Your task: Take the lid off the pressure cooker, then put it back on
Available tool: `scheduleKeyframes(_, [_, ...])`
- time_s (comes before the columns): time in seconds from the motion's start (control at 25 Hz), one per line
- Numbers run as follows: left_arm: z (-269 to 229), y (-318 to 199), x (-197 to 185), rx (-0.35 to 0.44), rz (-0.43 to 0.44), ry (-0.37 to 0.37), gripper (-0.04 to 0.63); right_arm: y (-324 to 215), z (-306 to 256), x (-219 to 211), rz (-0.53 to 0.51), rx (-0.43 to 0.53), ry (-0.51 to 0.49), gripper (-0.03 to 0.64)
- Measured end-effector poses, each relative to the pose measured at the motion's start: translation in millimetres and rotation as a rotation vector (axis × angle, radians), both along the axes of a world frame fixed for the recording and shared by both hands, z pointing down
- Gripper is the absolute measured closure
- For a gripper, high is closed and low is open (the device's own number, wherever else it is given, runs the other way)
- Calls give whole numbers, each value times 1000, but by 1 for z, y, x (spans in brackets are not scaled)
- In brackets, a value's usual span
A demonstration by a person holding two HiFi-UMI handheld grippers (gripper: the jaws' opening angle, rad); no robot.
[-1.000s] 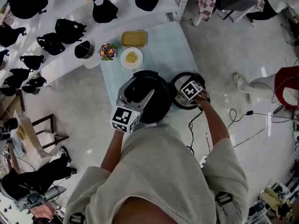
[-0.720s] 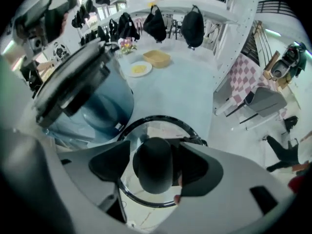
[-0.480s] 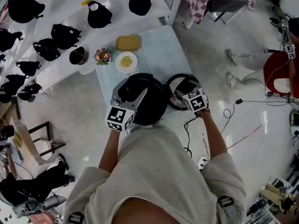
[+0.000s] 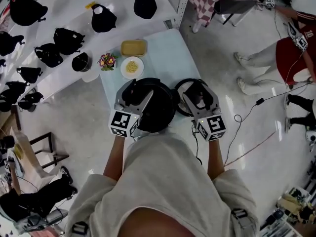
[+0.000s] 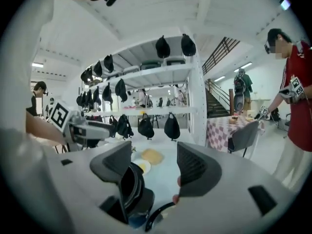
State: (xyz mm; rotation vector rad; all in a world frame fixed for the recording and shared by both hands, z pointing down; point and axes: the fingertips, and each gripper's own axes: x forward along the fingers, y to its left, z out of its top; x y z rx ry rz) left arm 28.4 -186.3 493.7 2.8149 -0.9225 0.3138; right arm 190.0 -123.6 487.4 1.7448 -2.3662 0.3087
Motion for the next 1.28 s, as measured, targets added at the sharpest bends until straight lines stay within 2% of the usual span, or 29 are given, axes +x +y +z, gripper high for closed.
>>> scheduleKeyframes(0.12, [-5,2,-3,10,-15,8,293,-2,-29,-10,-8,72,-8,330])
scheduleKeyframes(0.36, [-12,3,-24,29,-79,16,293,-17,-45,-36,-92,121,6,330])
scheduleKeyframes(0.72, [-23,8,-60,48,-149,26,293,-21,-51,-72,-161,129,24,330])
scheduleKeyframes(1.04, [-19,13,-43,41,-111,35,293,-8,-36,-48,-119,86,51,330])
scheduleKeyframes(1.28, [-16,19,-10,27,-32,39,293,16,-21,-14,-41,29,66,330])
